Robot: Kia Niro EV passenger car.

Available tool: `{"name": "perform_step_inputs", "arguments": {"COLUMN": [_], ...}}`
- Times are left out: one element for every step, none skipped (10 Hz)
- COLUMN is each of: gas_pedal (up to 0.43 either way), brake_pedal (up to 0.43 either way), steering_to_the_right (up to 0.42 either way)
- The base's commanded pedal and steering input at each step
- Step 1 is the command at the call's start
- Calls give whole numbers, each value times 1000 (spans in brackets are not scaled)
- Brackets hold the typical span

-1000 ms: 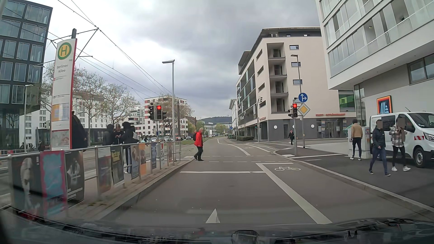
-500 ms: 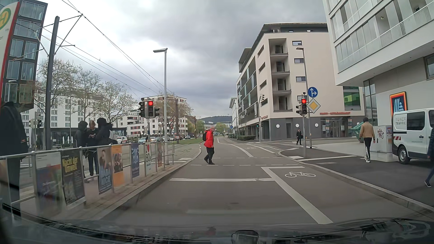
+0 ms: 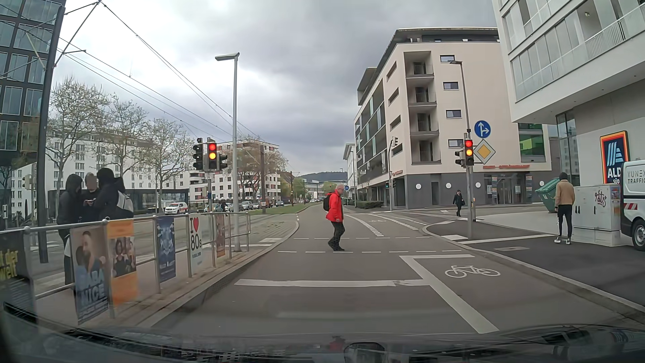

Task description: Follow the waypoints while adhering to traffic rules and regulations

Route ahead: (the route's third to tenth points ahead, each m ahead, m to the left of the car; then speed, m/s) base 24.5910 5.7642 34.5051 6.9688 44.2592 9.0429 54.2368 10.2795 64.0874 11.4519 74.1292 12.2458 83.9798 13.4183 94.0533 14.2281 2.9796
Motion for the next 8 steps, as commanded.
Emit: {"name": "perform_step_inputs", "arguments": {"gas_pedal": [0,0,0,0,0,0,0,0], "brake_pedal": [73,0,0,0,0,0,0,0], "steering_to_the_right": [-12,-4,-4,-4,-4,-4,-4,-4]}}
